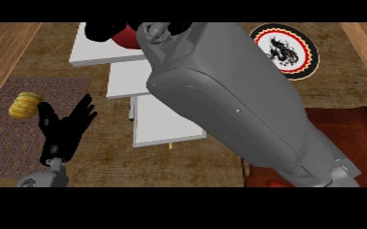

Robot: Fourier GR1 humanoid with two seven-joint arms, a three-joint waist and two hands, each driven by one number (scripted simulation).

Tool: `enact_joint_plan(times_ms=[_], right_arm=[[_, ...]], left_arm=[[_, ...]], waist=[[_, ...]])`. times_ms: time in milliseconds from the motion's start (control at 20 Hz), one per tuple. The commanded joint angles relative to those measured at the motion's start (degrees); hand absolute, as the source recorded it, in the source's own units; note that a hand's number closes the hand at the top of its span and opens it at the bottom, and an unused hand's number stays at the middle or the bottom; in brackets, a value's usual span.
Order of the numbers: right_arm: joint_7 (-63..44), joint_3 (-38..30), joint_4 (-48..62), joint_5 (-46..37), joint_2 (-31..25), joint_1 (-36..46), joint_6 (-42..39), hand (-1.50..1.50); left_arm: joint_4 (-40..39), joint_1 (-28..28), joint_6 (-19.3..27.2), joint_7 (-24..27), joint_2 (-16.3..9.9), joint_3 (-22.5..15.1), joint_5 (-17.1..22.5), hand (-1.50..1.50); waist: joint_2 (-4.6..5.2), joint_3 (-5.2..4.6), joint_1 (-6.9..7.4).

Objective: Pick the tomato from the tray and place it in the tiered shelf

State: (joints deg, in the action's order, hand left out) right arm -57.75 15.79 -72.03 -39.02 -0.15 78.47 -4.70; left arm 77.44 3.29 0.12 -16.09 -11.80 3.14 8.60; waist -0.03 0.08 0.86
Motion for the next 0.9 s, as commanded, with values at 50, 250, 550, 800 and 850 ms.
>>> enact_joint_plan(times_ms=[50,250,550,800,850], right_arm=[[1.9,-0.3,2.2,-0.8,0.1,0.1,2.4,1.5],[6.8,-1.3,7.2,0.3,0.1,1.1,6.1,1.5],[6.6,-2.7,5.9,1.0,0.2,1.6,2.7,1.5],[7.3,-4.7,12.0,-0.1,0.1,2.7,9.2,1.5],[2.7,-4.8,8.7,1.6,0.1,3.2,11.4,1.5]], left_arm=[[-3.4,2.8,-0.8,-0.9,-0.8,1.9,0.7,0.0],[2.5,-2.8,0.3,-1.3,1.2,-0.7,-0.6,0.0],[-3.2,-1.2,-1.4,2.9,0.7,1.1,-0.7,0.0],[1.4,0.3,0.1,-2.1,0.7,0.0,-1.3,0.0],[2.5,-2.1,-0.8,-1.5,0.3,0.4,-0.5,0.0]], waist=[[0.05,-0.11,-0.49],[0.02,-0.1,0.01],[0.0,-0.11,-0.57],[0.2,-0.11,0.07],[0.0,-0.1,0.34]])
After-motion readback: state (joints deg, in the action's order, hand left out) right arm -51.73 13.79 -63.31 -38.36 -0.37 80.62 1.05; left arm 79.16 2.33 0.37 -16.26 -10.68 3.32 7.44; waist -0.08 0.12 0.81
